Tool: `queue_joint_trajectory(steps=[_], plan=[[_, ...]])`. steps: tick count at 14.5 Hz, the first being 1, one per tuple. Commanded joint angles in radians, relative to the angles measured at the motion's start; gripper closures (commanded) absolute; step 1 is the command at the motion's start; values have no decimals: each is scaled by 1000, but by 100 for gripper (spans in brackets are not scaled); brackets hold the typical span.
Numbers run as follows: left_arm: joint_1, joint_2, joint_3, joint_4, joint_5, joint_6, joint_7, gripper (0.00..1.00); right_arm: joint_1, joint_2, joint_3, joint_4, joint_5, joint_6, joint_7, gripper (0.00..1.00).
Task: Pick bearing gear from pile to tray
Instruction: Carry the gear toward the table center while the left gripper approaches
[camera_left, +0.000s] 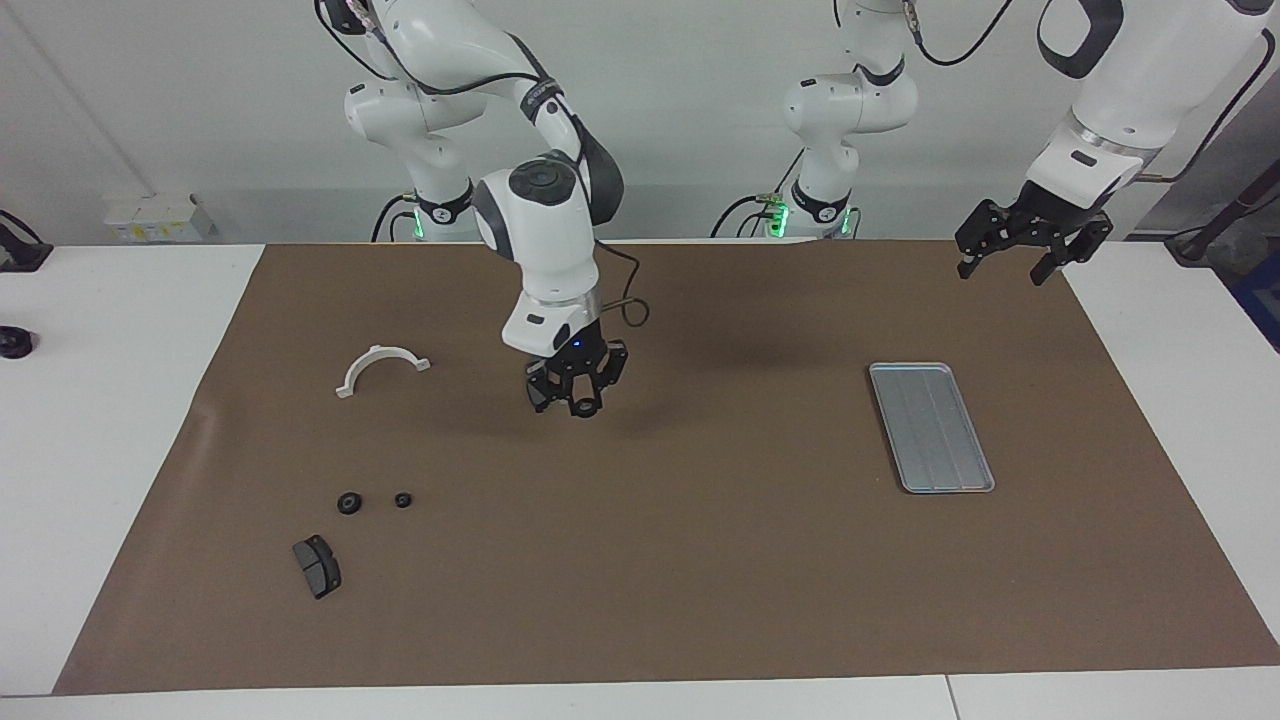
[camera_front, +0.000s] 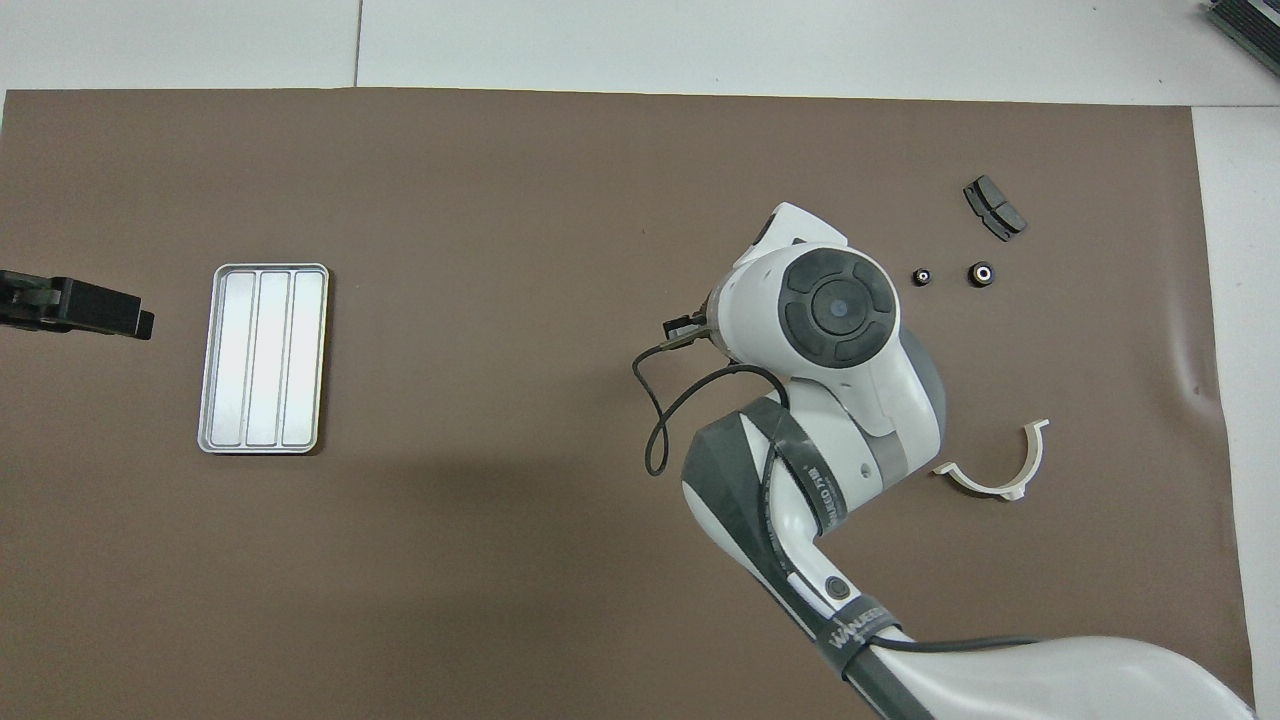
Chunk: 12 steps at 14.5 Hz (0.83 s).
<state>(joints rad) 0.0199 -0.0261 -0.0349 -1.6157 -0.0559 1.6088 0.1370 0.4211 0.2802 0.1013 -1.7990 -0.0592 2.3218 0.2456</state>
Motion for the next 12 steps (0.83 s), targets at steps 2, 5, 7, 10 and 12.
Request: queue_joint_trajectory(steps=[2, 5, 7, 10, 12], plan=[[8, -32, -7, -35, -7, 22, -25, 0, 62, 77, -2, 48, 38, 146, 7, 92], [-5, -31, -8, -90, -4, 140, -37, 0, 149, 239, -3, 235, 29, 159, 82, 92], [-8, -2, -10, -82, 7, 175, -37, 0, 165, 374, -5, 369, 6, 177, 162, 92], [-54, 107, -14, -34, 22, 186, -83, 0, 185, 419, -3, 406, -8, 179, 220, 89], [-72, 165, -14, -24, 24, 247, -126, 0, 225, 415, -5, 403, -5, 180, 289, 74]])
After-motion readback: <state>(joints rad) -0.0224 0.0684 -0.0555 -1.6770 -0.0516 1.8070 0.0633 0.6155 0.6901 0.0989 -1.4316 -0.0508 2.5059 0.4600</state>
